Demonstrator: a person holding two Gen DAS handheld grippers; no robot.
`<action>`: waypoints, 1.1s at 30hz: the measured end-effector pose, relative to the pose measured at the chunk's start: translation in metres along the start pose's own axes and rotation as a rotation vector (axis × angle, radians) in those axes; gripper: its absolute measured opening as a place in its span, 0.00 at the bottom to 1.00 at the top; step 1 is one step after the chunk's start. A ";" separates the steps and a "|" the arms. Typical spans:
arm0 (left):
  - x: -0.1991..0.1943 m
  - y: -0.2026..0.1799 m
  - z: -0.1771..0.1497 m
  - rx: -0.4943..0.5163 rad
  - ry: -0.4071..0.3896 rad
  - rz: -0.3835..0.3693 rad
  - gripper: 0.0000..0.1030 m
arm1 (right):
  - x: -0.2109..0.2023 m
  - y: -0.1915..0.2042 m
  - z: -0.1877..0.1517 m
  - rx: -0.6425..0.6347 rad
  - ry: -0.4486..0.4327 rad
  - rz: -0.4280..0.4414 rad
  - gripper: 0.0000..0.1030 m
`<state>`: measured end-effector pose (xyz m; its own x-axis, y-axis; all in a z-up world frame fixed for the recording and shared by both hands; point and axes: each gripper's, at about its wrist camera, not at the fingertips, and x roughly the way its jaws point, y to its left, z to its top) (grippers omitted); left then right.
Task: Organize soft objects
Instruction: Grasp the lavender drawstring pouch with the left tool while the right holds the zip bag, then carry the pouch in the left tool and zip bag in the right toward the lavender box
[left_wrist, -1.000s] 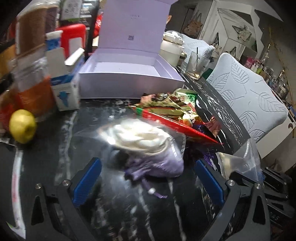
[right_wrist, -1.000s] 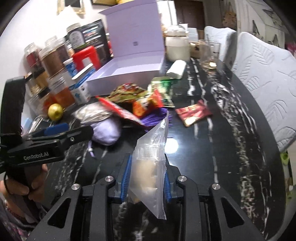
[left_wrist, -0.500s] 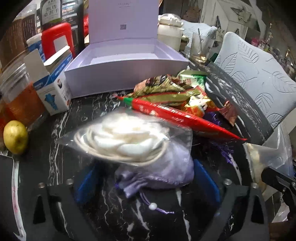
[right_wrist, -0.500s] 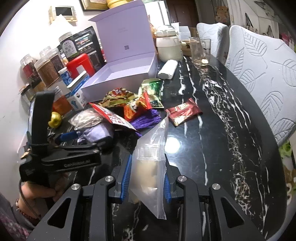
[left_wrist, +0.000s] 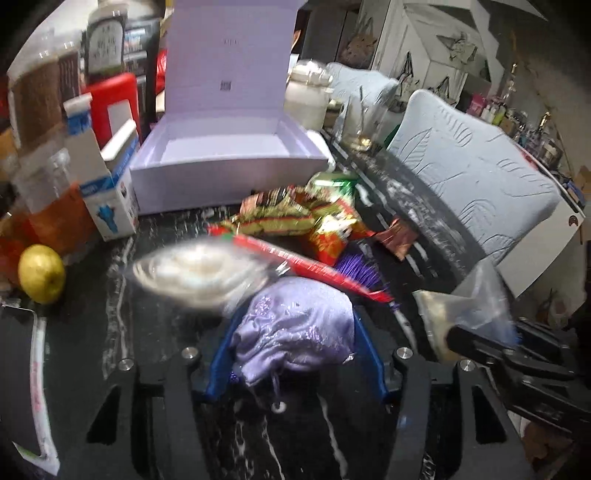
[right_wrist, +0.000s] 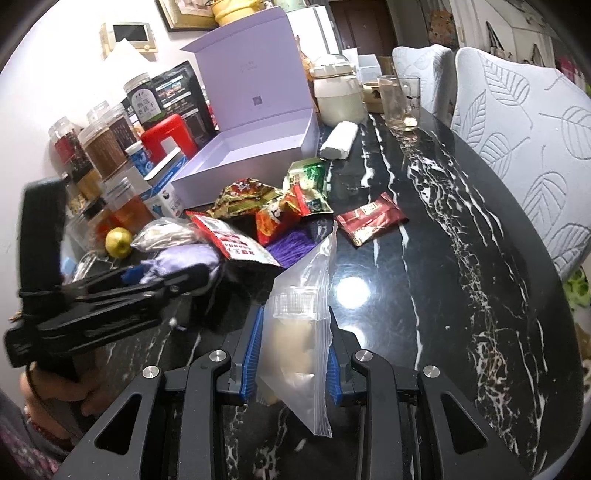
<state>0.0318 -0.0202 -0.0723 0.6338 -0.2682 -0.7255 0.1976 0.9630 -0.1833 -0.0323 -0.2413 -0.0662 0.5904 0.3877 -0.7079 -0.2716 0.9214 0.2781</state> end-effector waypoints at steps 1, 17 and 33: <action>-0.008 -0.002 -0.001 0.005 -0.016 0.000 0.56 | -0.001 0.000 0.000 0.001 -0.003 0.003 0.29; -0.083 -0.013 0.004 0.044 -0.183 0.030 0.56 | -0.031 0.024 0.002 -0.040 -0.082 0.074 0.29; -0.111 -0.006 0.048 0.073 -0.308 0.044 0.56 | -0.049 0.049 0.062 -0.143 -0.163 0.108 0.29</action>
<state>-0.0039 0.0021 0.0408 0.8373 -0.2330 -0.4947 0.2112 0.9723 -0.1005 -0.0278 -0.2130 0.0224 0.6635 0.4942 -0.5618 -0.4381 0.8653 0.2437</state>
